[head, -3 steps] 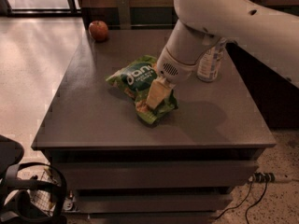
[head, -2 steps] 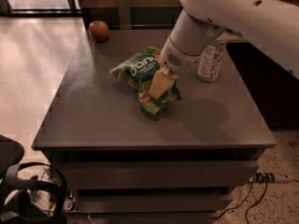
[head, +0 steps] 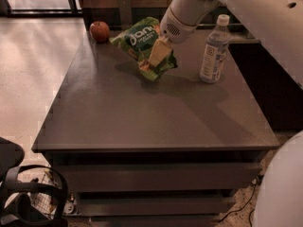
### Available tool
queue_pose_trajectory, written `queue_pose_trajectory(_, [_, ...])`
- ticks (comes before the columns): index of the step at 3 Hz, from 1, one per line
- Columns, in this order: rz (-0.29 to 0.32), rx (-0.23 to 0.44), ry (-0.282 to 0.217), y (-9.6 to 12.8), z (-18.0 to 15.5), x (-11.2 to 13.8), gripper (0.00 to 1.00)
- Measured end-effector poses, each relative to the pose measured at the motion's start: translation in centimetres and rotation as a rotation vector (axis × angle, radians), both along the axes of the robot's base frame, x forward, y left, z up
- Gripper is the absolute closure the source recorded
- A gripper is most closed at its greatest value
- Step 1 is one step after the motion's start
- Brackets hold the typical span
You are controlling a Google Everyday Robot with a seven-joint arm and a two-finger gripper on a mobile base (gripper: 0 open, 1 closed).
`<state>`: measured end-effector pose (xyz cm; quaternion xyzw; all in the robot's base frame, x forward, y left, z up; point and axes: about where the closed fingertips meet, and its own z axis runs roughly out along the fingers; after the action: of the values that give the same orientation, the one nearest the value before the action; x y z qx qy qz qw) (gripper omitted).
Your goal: Move green rice chip bag near apple
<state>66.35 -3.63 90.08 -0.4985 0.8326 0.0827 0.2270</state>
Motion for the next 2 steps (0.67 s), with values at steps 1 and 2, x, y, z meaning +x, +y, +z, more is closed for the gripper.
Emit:
queue_pose_trajectory(1, [-0.07, 0.007, -0.112, 1.0, 1.8, 6.3, 1.0])
queue_pose_trajectory(2, [-0.161, -0.018, -0.179, 1.3, 1.8, 9.5, 1.0])
